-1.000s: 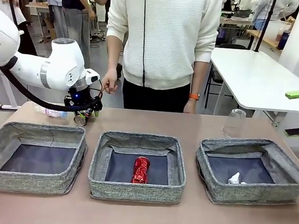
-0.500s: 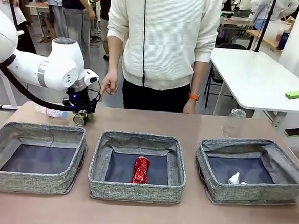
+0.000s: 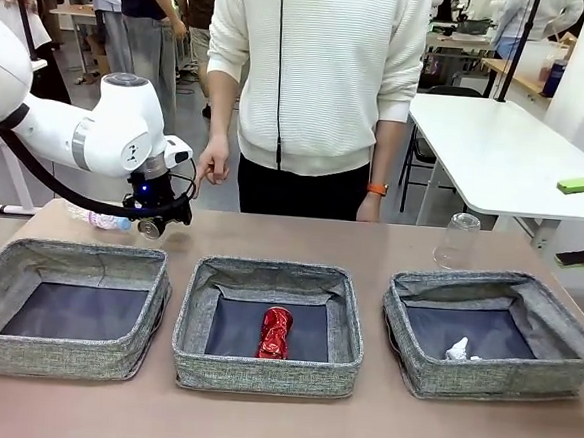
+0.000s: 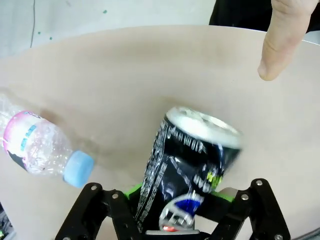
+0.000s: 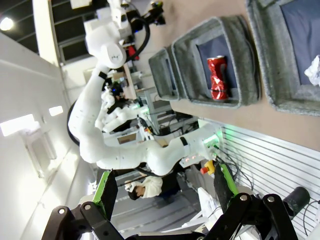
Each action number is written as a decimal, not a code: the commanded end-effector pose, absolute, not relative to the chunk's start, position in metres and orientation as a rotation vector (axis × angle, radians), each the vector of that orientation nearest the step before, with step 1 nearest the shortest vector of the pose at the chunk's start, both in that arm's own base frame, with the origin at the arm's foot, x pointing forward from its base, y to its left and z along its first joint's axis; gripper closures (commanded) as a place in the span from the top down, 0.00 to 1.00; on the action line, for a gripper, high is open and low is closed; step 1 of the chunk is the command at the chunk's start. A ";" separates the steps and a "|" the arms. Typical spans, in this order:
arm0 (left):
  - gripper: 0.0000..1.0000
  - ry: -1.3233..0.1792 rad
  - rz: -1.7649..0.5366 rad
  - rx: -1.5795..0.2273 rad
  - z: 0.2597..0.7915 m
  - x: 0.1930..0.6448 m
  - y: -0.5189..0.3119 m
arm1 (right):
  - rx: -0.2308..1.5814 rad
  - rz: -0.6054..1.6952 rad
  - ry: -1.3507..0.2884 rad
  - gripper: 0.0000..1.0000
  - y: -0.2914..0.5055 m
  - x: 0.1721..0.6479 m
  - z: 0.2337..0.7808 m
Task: Sort the waste into the appropriate baskets.
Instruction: Pick up the waste item pointed out by the person.
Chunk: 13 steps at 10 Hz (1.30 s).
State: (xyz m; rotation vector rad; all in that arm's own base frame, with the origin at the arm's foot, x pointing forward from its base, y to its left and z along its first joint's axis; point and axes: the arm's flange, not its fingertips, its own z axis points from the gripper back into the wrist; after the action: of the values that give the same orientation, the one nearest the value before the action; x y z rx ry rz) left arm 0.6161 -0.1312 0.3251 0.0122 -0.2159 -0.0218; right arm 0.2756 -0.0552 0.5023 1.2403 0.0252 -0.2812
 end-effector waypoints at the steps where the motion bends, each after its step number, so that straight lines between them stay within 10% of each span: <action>1: 0.00 -0.216 0.010 0.045 0.333 0.607 -0.128 | 1.246 -0.270 0.003 1.00 -0.054 0.279 0.504; 6: 0.00 -0.176 0.171 -0.017 0.382 0.578 -0.113 | 1.246 -0.270 0.003 1.00 -0.054 0.279 0.504; 12: 0.00 -0.242 0.174 -0.074 0.551 0.370 -0.097 | 1.246 -0.270 0.003 1.00 -0.054 0.279 0.504; 13: 0.00 -0.185 0.231 -0.063 0.537 0.431 -0.119 | 1.246 -0.270 0.003 1.00 -0.054 0.279 0.504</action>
State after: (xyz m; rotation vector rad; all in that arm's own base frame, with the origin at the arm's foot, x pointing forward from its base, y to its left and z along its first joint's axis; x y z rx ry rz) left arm 0.3765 -0.1126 0.5627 -0.0641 -0.2343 0.2185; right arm 0.2753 -0.0554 0.5028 1.2404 0.0234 -0.2808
